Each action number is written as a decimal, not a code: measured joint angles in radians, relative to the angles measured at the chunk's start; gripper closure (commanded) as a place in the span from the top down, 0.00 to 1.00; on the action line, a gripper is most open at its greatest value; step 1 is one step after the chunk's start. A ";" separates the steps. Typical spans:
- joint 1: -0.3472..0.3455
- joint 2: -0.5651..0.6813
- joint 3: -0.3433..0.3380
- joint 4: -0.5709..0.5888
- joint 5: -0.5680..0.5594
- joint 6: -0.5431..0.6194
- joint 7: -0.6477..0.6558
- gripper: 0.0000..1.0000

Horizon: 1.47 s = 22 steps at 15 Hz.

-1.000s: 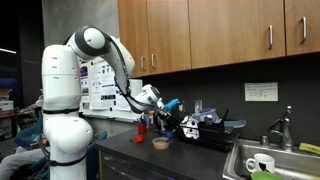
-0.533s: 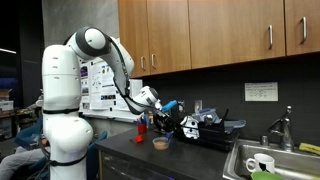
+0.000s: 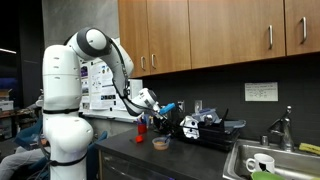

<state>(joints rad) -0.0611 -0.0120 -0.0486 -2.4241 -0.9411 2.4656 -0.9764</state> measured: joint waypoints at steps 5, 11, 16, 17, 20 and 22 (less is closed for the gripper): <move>0.000 0.020 0.001 0.000 0.126 0.014 -0.058 0.05; -0.001 0.041 0.001 0.001 0.302 0.029 -0.174 0.05; -0.002 0.047 0.000 0.005 0.372 0.030 -0.221 0.05; -0.003 0.047 -0.001 0.007 0.382 0.030 -0.230 0.05; -0.006 0.047 -0.007 0.018 0.396 0.030 -0.240 0.05; -0.009 0.047 -0.013 0.029 0.397 0.030 -0.246 0.05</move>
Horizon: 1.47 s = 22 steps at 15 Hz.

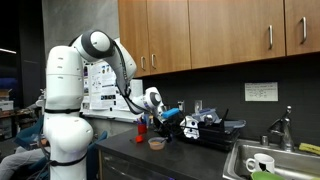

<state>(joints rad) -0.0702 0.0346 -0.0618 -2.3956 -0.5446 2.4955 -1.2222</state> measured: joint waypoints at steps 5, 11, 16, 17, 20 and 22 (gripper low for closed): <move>-0.008 0.000 -0.011 0.020 0.024 0.000 -0.019 0.05; -0.015 0.000 -0.018 0.039 0.086 -0.001 -0.060 0.05; -0.016 0.000 -0.020 0.053 0.129 -0.004 -0.102 0.05; -0.016 -0.001 -0.020 0.054 0.146 -0.005 -0.117 0.05; -0.015 -0.004 -0.019 0.054 0.215 -0.006 -0.183 0.05; -0.015 -0.008 -0.018 0.054 0.253 -0.010 -0.222 0.05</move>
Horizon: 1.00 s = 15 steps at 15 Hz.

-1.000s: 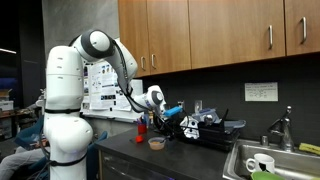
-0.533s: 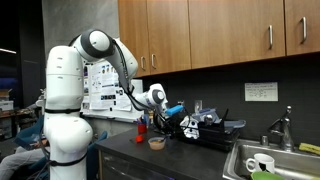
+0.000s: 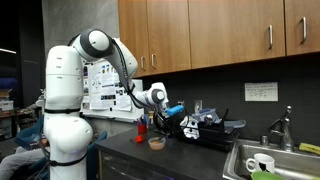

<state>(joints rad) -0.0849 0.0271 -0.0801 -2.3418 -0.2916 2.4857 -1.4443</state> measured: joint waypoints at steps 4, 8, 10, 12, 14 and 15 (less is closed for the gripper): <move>0.000 -0.013 0.001 0.000 0.040 -0.022 -0.052 0.05; 0.003 -0.031 0.006 0.000 0.072 -0.051 -0.101 0.05; 0.007 -0.039 0.007 0.000 0.090 -0.063 -0.122 0.05; 0.012 -0.047 0.009 0.000 0.106 -0.075 -0.139 0.05; 0.017 -0.053 0.011 0.000 0.124 -0.084 -0.157 0.05; 0.020 -0.056 0.012 0.000 0.132 -0.090 -0.163 0.05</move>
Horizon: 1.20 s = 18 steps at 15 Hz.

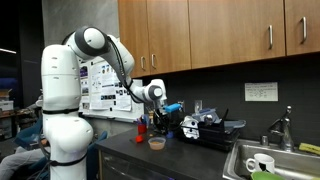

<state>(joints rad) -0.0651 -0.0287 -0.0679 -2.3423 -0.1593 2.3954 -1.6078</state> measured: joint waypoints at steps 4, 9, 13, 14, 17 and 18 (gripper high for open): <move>0.008 -0.010 0.009 0.000 0.023 -0.014 -0.024 0.05; 0.024 -0.021 0.021 0.000 0.034 -0.027 -0.036 0.05; 0.044 -0.025 0.034 0.000 0.061 -0.029 -0.037 0.05; 0.049 -0.027 0.037 0.000 0.068 -0.030 -0.037 0.05; 0.064 -0.028 0.048 0.000 0.082 -0.033 -0.037 0.05; 0.068 -0.028 0.052 0.000 0.085 -0.034 -0.037 0.05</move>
<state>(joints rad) 0.0034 -0.0572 -0.0162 -2.3423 -0.0741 2.3610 -1.6446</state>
